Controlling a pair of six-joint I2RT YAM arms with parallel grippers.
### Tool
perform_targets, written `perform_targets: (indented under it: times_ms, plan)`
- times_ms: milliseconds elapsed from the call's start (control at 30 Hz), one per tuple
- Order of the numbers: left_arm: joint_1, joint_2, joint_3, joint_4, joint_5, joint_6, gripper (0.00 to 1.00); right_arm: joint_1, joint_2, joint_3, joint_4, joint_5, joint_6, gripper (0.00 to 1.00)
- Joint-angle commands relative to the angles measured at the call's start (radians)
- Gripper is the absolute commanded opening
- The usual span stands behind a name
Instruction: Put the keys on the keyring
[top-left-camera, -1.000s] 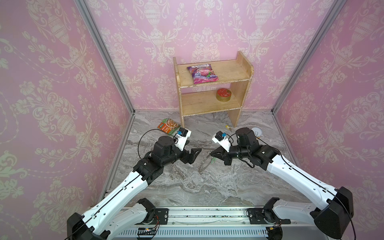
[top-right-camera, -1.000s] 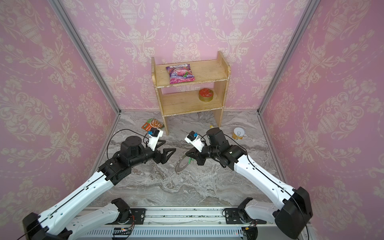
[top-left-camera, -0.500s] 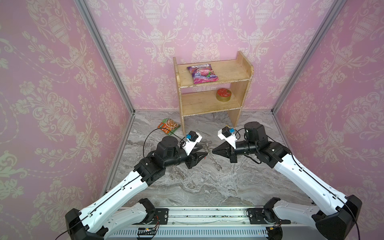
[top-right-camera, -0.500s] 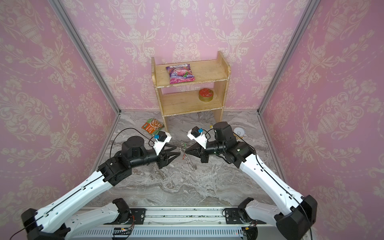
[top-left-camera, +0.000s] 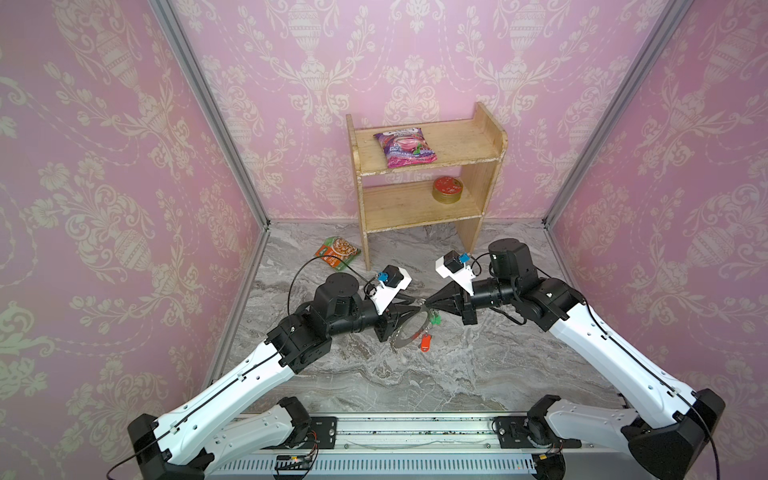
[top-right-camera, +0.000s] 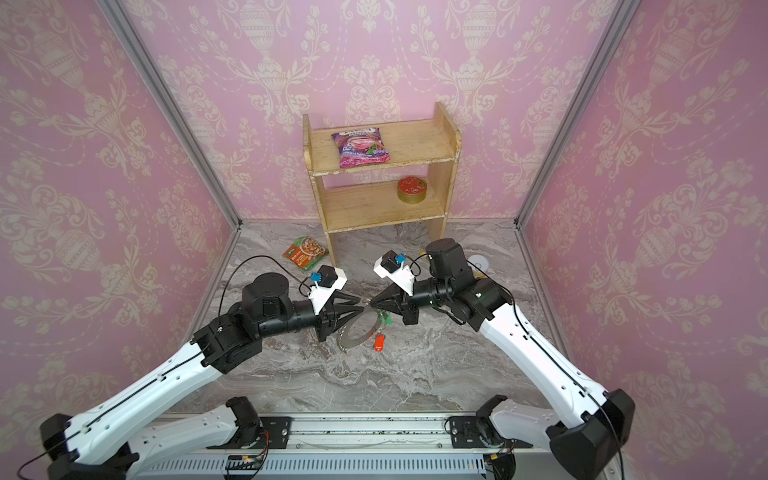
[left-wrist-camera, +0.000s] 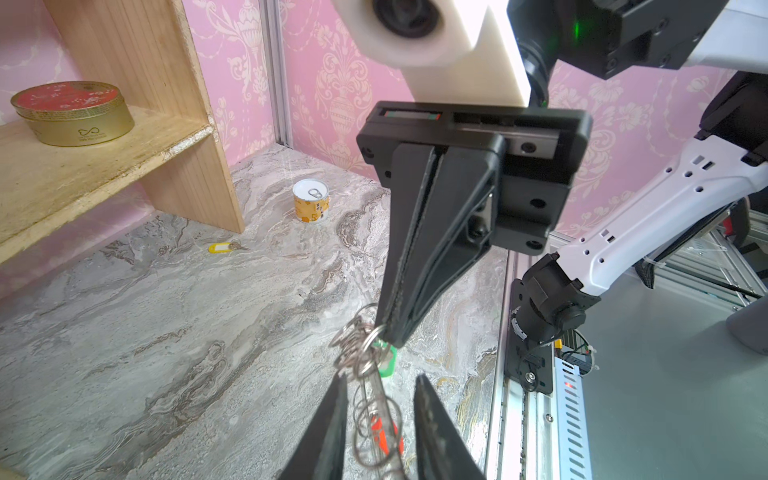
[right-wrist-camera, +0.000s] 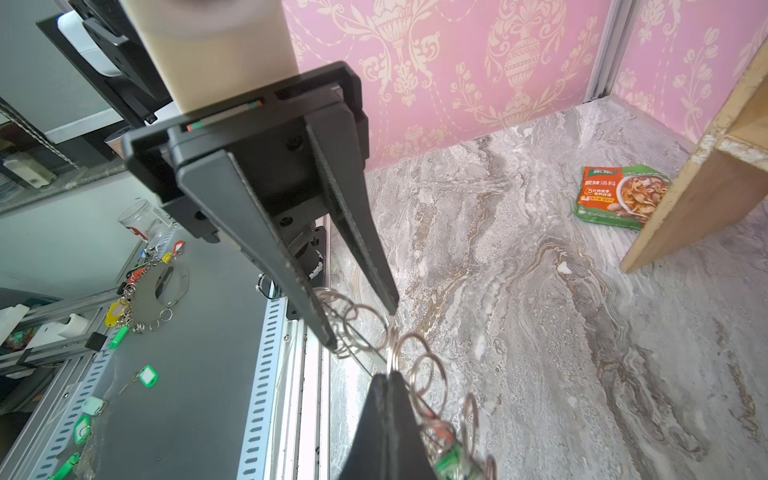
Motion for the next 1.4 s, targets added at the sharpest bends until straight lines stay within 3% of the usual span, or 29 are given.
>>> perform_targets:
  times_ms: [0,400,567,733,1200,1367]
  plan:
    - [-0.007,-0.020,0.006,0.000,0.036,-0.003,0.27,-0.009,-0.010,0.033,0.002,-0.045,-0.004,0.00]
    - [-0.007,0.007,0.009,0.060,0.088,-0.026,0.26,-0.009,-0.026,0.033,-0.013,-0.075,-0.009,0.00]
    - [-0.019,0.039,0.027,0.065,0.135,-0.048,0.21,-0.008,-0.025,0.037,-0.008,-0.077,-0.005,0.00]
    - [-0.027,0.035,0.015,0.061,0.117,-0.045,0.19,-0.009,-0.029,0.039,-0.007,-0.085,-0.001,0.00]
    - [-0.030,0.018,0.001,0.111,0.102,-0.051,0.01,-0.008,-0.036,0.039,-0.004,-0.106,0.010,0.00]
    - [-0.032,0.024,0.004,0.110,0.115,-0.049,0.00,-0.009,-0.043,0.034,-0.005,-0.108,0.011,0.00]
